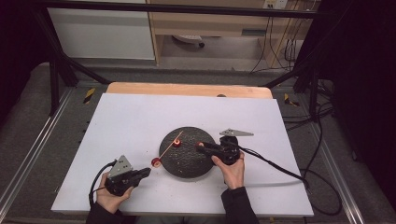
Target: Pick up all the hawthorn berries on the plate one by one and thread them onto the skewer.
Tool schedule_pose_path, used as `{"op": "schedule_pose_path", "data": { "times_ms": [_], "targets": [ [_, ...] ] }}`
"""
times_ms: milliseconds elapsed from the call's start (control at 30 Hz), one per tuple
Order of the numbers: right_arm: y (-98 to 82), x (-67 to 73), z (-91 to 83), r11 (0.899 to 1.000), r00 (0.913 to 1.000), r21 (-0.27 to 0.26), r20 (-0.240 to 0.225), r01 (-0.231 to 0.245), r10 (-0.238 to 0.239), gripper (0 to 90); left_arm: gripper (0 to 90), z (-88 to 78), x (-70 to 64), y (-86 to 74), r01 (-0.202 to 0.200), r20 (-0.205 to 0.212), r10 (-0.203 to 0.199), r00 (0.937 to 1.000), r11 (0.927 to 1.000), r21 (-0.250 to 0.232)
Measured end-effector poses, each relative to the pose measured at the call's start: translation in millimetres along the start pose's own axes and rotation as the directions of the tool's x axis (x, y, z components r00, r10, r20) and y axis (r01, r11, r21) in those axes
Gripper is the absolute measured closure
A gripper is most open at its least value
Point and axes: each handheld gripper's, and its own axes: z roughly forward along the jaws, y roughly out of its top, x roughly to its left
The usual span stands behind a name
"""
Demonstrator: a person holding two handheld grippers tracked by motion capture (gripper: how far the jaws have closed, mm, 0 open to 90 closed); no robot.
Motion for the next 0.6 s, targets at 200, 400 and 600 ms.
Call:
{"op": "schedule_pose_path", "data": {
  "times_ms": [200,400,600],
  "targets": [
    [-12.9,-0.1,-1.8,0.995,0.9985,-0.081,-0.02,-0.053,0.052,61.7,88.1,3.9,-2.6,5.4,0.009,0.004,-0.009,1.0,0.9999,-0.007],
    [-13.8,1.2,-7.2,0.985,0.9963,-0.152,-0.037,-0.083,0.078,61.6,88.0,7.6,-8.4,16.3,-0.006,-0.004,0.006,1.0,0.9998,-0.019],
    [-10.2,3.6,-10.2,0.963,0.9926,-0.242,-0.064,-0.116,0.103,61.7,88.0,11.5,-12.5,24.1,-0.002,-0.001,0.002,1.0,0.9994,-0.035]
  ]
}}
